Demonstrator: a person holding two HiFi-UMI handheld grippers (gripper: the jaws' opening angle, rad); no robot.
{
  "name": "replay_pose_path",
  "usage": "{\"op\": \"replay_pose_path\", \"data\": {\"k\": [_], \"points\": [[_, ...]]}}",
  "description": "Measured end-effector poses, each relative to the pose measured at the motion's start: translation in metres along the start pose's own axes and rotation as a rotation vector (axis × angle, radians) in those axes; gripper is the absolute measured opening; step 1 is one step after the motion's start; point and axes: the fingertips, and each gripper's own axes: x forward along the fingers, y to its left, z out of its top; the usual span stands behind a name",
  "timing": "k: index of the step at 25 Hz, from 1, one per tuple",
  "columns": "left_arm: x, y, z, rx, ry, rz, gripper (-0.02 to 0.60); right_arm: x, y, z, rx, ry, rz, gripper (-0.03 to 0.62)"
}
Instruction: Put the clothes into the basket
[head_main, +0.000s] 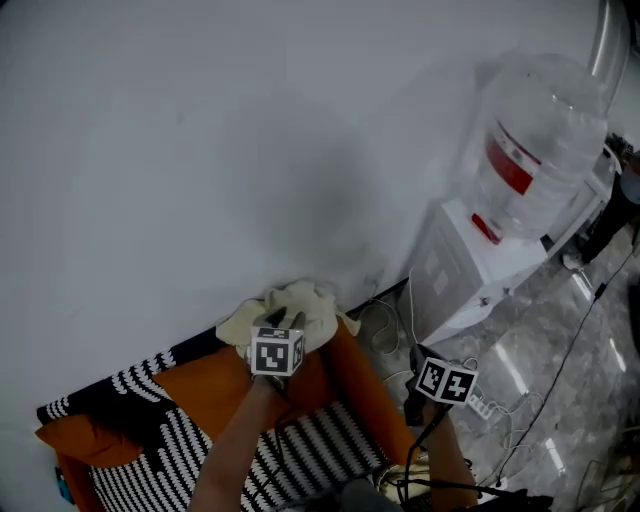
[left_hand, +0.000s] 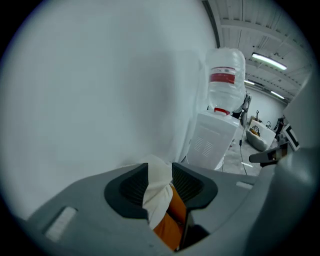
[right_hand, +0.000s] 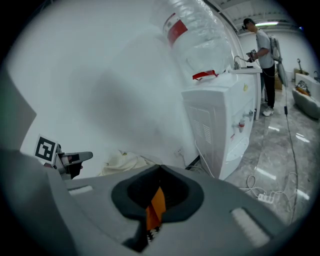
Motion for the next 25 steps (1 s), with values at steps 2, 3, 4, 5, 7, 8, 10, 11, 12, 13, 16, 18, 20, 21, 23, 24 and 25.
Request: {"op": "replay_pose_path", "data": {"k": [2, 3, 4, 5, 7, 8, 10, 11, 12, 13, 16, 18, 20, 21, 23, 24, 25], "points": [[0.016, 0.005, 0.003, 0.036, 0.020, 0.007, 0.160, 0.012, -0.004, -0.001, 0.002, 0.015, 0.002, 0.003], [0.025, 0.006, 0.003, 0.066, 0.032, 0.008, 0.160, 0.018, -0.007, -0.002, 0.004, 0.024, 0.002, 0.003], [0.033, 0.007, 0.004, 0.106, 0.045, 0.006, 0.160, 0.023, -0.011, -0.004, 0.007, 0.034, 0.001, 0.003], [0.040, 0.007, 0.005, 0.152, 0.059, 0.002, 0.160, 0.027, -0.014, -0.007, 0.011, 0.044, -0.001, 0.003], [0.051, 0.007, 0.006, 0.239, 0.093, -0.009, 0.160, 0.037, -0.020, -0.013, 0.019, 0.066, -0.003, 0.003], [0.056, 0.008, 0.006, 0.279, 0.108, -0.018, 0.160, 0.041, -0.022, -0.017, 0.023, 0.077, -0.003, 0.003], [0.066, 0.010, 0.007, 0.349, 0.141, -0.037, 0.160, 0.050, -0.025, -0.024, 0.033, 0.097, -0.003, 0.003], [0.070, 0.011, 0.007, 0.380, 0.160, -0.046, 0.160, 0.054, -0.027, -0.027, 0.039, 0.106, -0.002, 0.003], [0.075, 0.013, 0.006, 0.408, 0.182, -0.056, 0.160, 0.058, -0.029, -0.030, 0.045, 0.114, -0.001, 0.003], [0.080, 0.014, 0.005, 0.433, 0.204, -0.066, 0.161, 0.062, -0.030, -0.032, 0.051, 0.122, 0.000, 0.003], [0.094, 0.015, 0.002, 0.494, 0.257, -0.103, 0.161, 0.072, -0.034, -0.039, 0.070, 0.140, 0.003, 0.003], [0.102, 0.013, 0.000, 0.544, 0.284, -0.140, 0.167, 0.079, -0.037, -0.042, 0.081, 0.149, 0.004, 0.003], [0.109, 0.013, -0.002, 0.602, 0.310, -0.166, 0.173, 0.084, -0.039, -0.046, 0.089, 0.157, 0.005, 0.003], [0.113, 0.014, -0.003, 0.631, 0.324, -0.173, 0.178, 0.087, -0.040, -0.048, 0.092, 0.160, 0.005, 0.003], [0.119, 0.019, -0.006, 0.680, 0.356, -0.187, 0.179, 0.092, -0.041, -0.052, 0.099, 0.165, 0.006, 0.003], [0.122, 0.022, -0.010, 0.697, 0.378, -0.199, 0.179, 0.094, -0.041, -0.054, 0.103, 0.166, 0.007, 0.003], [0.124, 0.024, -0.015, 0.710, 0.403, -0.214, 0.178, 0.096, -0.042, -0.057, 0.108, 0.168, 0.008, 0.003]]}}
